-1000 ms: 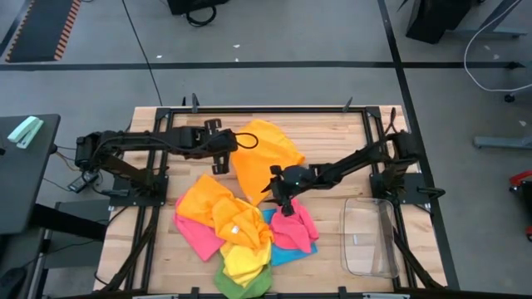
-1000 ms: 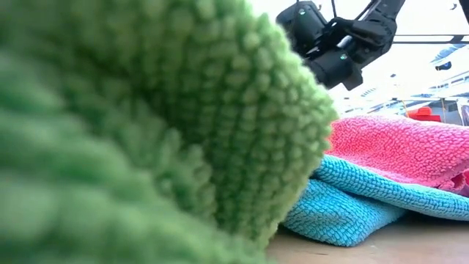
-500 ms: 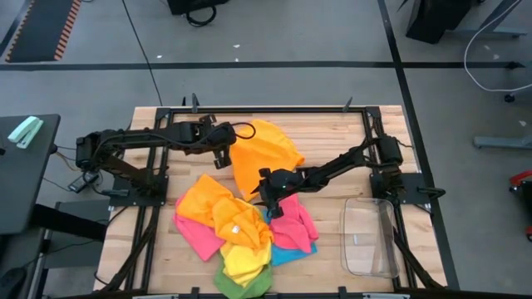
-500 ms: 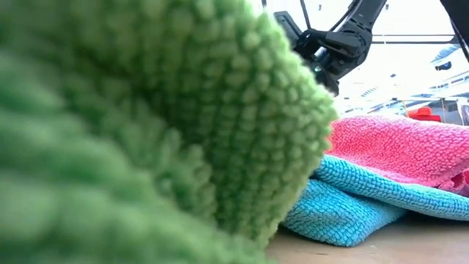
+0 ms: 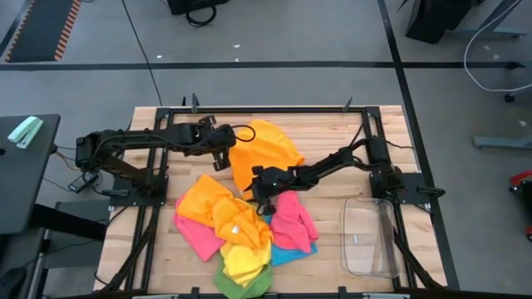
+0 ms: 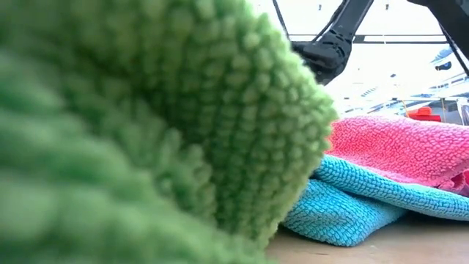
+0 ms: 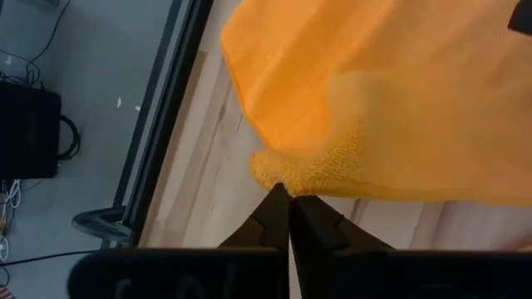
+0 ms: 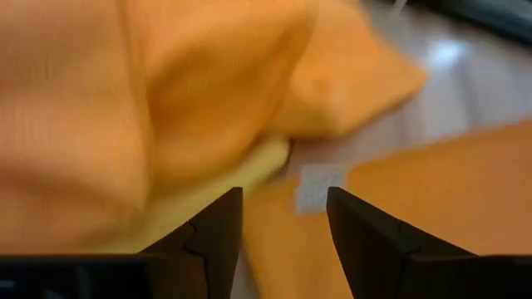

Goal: Fold microfiber towels
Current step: Fold the orange towel

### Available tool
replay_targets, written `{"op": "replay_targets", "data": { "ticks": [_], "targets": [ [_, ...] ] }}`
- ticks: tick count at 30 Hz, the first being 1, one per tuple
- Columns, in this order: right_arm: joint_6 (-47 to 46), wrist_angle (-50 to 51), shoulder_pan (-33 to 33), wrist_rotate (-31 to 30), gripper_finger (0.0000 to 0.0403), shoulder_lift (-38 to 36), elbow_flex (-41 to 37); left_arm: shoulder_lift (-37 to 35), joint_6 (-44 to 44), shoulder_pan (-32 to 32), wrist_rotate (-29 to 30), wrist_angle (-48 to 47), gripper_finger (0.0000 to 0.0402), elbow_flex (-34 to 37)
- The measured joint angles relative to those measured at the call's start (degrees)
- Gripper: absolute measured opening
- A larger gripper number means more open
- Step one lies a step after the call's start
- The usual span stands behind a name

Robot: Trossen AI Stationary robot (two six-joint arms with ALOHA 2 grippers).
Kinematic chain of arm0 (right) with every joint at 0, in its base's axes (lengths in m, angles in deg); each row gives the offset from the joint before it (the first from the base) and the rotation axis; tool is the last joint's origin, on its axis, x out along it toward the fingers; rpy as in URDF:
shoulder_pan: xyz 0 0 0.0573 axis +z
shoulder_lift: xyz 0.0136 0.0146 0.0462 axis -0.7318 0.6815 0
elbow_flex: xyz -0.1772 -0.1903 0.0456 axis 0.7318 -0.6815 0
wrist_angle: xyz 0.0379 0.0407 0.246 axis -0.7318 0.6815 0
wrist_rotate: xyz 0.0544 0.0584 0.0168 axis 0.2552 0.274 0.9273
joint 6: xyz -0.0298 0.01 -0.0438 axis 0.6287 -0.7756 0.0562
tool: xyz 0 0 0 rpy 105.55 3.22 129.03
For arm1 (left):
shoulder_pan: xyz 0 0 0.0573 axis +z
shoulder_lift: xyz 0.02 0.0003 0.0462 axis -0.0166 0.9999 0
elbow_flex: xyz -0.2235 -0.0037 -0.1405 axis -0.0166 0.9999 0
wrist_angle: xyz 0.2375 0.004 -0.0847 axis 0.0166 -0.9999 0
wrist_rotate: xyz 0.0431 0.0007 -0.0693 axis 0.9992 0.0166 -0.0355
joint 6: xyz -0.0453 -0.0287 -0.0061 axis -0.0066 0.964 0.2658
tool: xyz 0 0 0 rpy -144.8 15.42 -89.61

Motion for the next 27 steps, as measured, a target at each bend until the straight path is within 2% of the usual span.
{"op": "replay_targets", "data": {
  "ticks": [4,10,12,16,20,23,27],
  "targets": [
    [-0.7,-0.4,-0.7,0.6,0.0183,2.3,0.3,0.0,0.0,0.0,0.0,-0.1,0.0025,0.0],
    [-3.2,1.2,-1.8,2.4,0.0173,2.6,0.4,0.0,0.0,0.0,0.0,-0.4,0.0007,0.0],
    [-4.1,1.5,-2.2,3.0,0.0152,2.6,0.4,0.0,0.0,0.0,0.0,-0.4,0.0009,0.0],
    [-4.6,2.9,-2.8,6.1,0.0083,2.7,0.4,0.0,0.0,0.0,0.0,-0.3,0.0026,0.0],
    [-4.1,3.9,-2.9,7.1,0.0017,2.6,0.4,0.0,0.0,0.0,0.0,-0.4,0.0021,0.0],
    [-3.4,5.6,-3.0,7.3,0.0008,1.7,0.3,0.0,-0.4,0.0,-0.7,-0.5,0.0009,0.0],
    [-0.6,13.4,-2.9,4.0,0.0006,-2.7,-0.1,0.0,-2.2,-0.1,-4.6,-0.5,0.0009,0.0]
  ]
}}
